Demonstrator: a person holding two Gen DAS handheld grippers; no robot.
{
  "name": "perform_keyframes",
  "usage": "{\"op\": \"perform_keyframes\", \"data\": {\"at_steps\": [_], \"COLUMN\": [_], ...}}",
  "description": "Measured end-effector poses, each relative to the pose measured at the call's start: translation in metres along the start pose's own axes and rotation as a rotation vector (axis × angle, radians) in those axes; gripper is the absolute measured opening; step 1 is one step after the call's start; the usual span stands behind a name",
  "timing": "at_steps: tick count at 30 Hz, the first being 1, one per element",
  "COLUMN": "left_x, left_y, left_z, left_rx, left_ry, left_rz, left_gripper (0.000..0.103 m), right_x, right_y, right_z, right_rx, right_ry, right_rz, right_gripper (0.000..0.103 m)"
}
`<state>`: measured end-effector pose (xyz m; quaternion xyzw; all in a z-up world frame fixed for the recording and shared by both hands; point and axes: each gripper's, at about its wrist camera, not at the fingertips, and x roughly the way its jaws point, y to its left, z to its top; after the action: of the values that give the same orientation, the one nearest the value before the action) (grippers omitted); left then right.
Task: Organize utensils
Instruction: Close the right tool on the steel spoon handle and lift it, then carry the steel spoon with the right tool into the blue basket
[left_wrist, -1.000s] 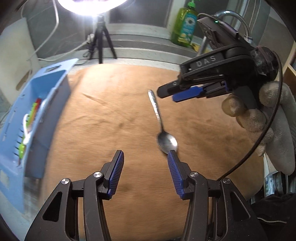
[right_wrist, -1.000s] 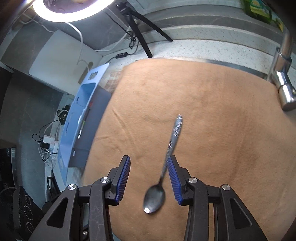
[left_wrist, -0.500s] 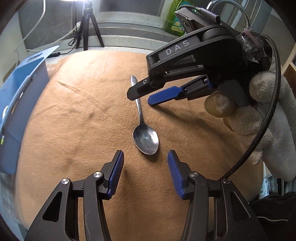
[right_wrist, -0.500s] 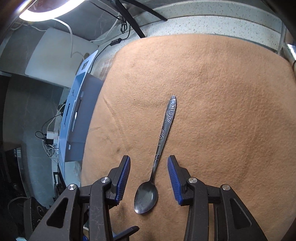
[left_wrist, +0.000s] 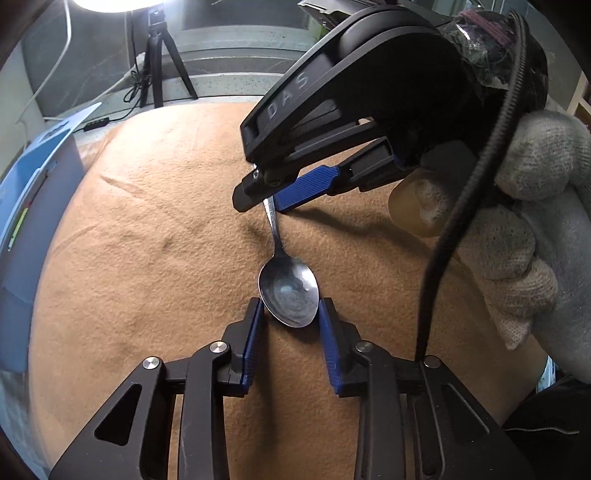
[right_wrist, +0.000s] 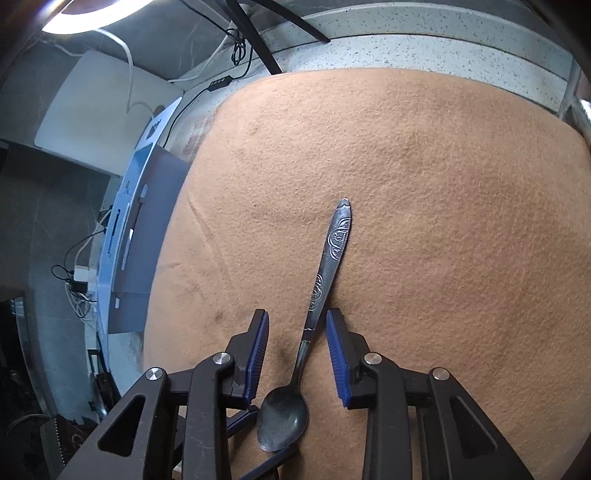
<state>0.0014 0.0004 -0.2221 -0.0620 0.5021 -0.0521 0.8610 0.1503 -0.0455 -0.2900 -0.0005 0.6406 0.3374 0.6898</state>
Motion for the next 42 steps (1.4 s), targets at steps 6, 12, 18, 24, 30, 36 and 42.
{"op": "perform_keyframes", "data": {"at_steps": [6,12,18,24,30,36,42], "left_x": [-0.002,0.000,0.000,-0.004,-0.014,-0.029,-0.047], "left_y": [0.004,0.008,0.010,0.016,0.020,0.029,0.045], "left_z": [0.001,0.005,0.007,0.013,0.012,0.015,0.019], "left_rx": [-0.015,-0.025,-0.040,-0.057,-0.066,-0.075,-0.082], "left_ry": [-0.011,-0.015,-0.024,-0.039,-0.056,-0.084,-0.110], "left_rz": [-0.016,-0.031,-0.048,-0.049,-0.039,-0.027,-0.007], "left_gripper": [0.028,0.028,0.028,0.028,0.028,0.028,0.028], "right_x": [0.002,0.001,-0.002,-0.012,-0.017,-0.021,-0.021], "right_y": [-0.001,-0.004,-0.010,-0.003,0.011,0.026,0.051], "right_z": [0.006,0.006,0.005,0.005,0.011,0.017,0.025], "right_rx": [-0.009,0.010,0.066,0.066,0.049,0.035,0.015], "right_ry": [0.015,0.020,0.014,-0.006,-0.018,-0.025,-0.034], "right_rz": [-0.045,-0.030,0.022,0.058,0.076,0.097,0.119], "right_gripper": [0.012,0.010,0.008,0.007,0.006,0.006,0.006]}}
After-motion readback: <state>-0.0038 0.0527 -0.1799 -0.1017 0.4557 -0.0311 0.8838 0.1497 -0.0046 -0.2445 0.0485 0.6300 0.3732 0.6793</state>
